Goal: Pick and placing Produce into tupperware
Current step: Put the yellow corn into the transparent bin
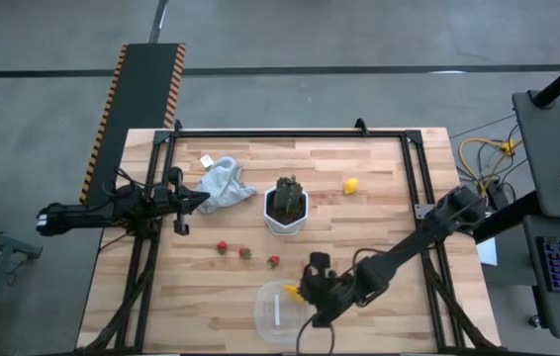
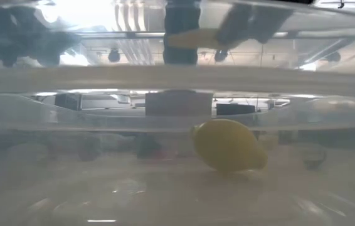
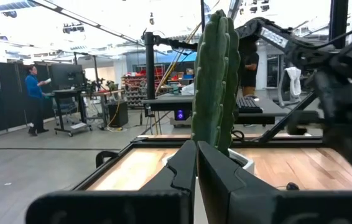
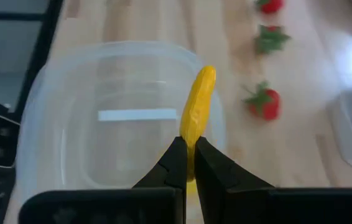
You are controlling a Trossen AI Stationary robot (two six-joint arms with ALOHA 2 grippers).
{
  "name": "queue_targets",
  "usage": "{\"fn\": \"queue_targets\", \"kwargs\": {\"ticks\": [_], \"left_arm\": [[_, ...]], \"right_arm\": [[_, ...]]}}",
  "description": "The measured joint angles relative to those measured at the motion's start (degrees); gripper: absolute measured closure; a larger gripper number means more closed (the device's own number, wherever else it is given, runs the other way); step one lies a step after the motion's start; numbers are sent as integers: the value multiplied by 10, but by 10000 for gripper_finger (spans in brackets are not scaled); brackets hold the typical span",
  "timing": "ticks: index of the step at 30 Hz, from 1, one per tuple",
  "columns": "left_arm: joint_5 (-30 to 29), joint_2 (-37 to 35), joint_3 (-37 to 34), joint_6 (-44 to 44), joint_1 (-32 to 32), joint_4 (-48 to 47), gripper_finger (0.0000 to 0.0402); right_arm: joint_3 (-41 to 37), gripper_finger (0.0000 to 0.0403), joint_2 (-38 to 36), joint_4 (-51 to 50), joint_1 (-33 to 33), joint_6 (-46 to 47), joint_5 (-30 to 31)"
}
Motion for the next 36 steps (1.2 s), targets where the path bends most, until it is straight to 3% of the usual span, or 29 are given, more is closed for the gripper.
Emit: {"fn": "queue_targets", "kwargs": {"ticks": [7,36], "left_arm": [[0,1,0,0,0,11,402],[0,-3,0,26,0,46,402]], "right_arm": [[62,394,45,-21,-1,-32,-24],[78,394,108,-5,-37,-34,-60]]}}
